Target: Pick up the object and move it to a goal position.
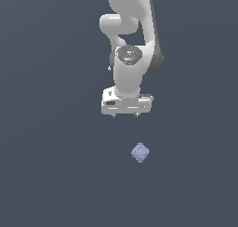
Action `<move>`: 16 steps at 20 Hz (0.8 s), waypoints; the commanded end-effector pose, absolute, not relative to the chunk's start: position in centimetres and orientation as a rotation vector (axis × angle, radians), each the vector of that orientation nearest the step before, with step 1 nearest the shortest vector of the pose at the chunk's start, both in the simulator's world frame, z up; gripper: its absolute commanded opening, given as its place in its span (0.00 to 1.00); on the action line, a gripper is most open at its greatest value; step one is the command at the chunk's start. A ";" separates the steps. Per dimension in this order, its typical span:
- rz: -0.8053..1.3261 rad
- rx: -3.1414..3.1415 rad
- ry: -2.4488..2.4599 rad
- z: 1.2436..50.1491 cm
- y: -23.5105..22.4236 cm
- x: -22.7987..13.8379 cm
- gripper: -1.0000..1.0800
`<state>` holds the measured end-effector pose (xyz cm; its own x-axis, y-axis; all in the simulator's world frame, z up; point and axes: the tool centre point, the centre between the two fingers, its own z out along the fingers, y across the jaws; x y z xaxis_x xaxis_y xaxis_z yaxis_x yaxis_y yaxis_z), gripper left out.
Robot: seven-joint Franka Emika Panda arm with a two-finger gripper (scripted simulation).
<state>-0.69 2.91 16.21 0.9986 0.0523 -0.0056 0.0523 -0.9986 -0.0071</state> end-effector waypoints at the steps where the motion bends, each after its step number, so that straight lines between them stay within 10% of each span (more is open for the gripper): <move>1: 0.009 -3.134 -0.082 16.2 2.9 -0.7 0.96; 16: 0.058 -3.155 -0.167 15.2 3.0 -1.1 0.96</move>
<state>-1.21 2.96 15.28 0.9944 0.0984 -0.0380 0.0990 -0.9950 0.0162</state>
